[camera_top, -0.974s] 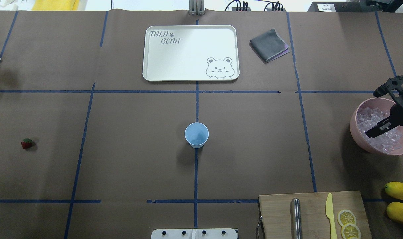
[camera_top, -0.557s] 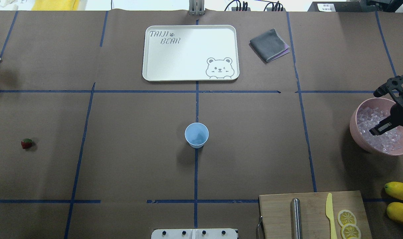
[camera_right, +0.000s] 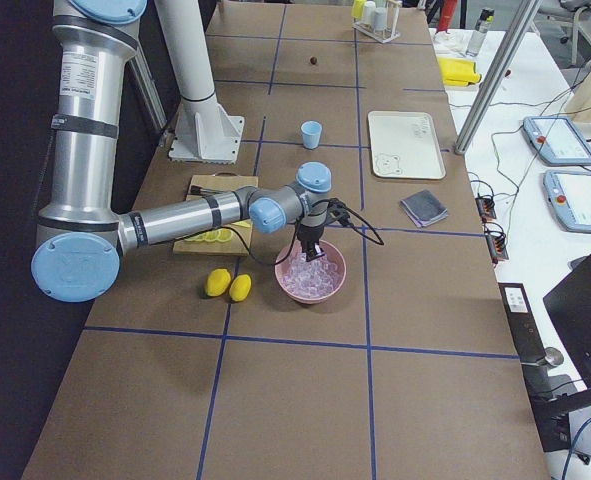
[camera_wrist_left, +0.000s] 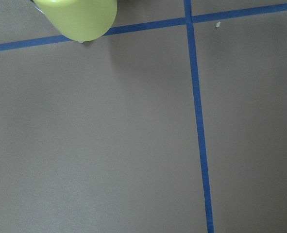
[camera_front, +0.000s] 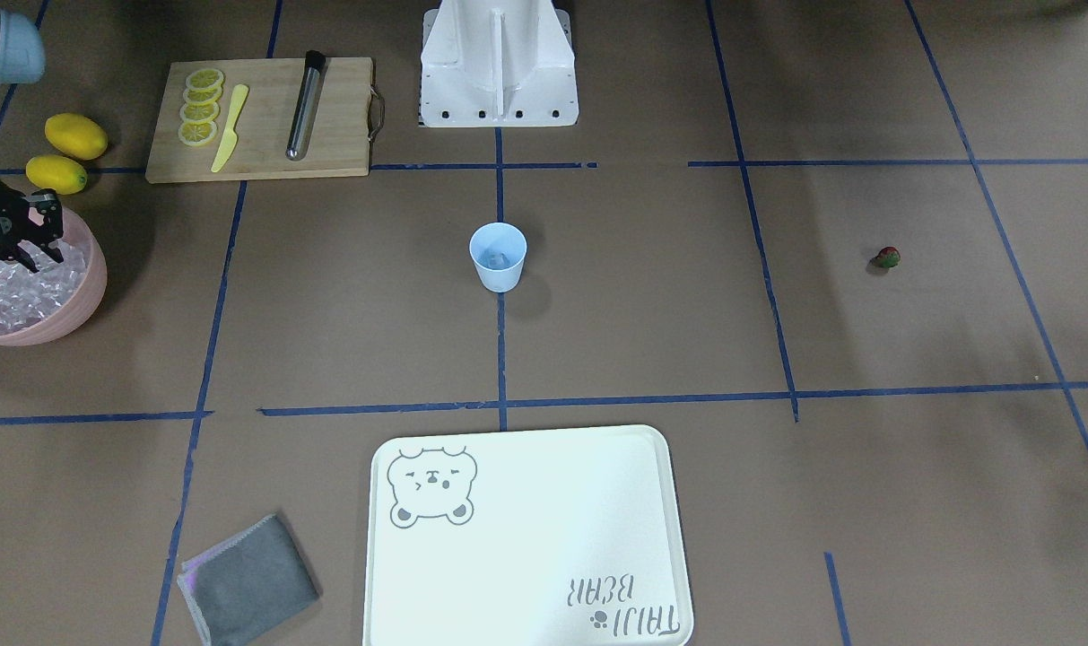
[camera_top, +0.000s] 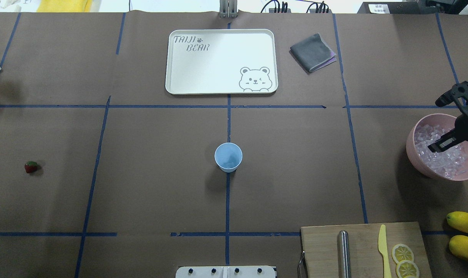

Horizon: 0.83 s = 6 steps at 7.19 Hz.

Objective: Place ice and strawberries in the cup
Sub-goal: 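Lower the right gripper into the bowl and grasp another ice cube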

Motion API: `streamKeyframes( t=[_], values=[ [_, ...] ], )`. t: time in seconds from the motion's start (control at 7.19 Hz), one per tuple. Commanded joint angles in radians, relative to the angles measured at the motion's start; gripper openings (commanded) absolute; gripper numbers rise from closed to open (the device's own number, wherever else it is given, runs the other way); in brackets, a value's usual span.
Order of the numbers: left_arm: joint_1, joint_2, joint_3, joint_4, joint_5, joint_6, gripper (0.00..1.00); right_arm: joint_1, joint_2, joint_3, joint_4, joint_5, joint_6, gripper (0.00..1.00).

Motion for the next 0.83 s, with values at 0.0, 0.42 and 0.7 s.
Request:
streamKeyframes(
  t=[0.0,0.42,0.7],
  values=[
    [-0.001,0.002,-0.003,0.001,0.0,0.0,1.0,0.076,0.043,0.146,-0.206,0.009,0.0,0.02],
    [0.001,0.002,-0.003,0.003,0.0,0.0,1.0,0.093,0.2,0.23,-0.463,0.018,0.028,0.01],
    [0.001,0.002,-0.003,0.001,0.0,0.0,1.0,0.022,0.323,0.224,-0.455,0.039,0.261,0.01]
  ],
)
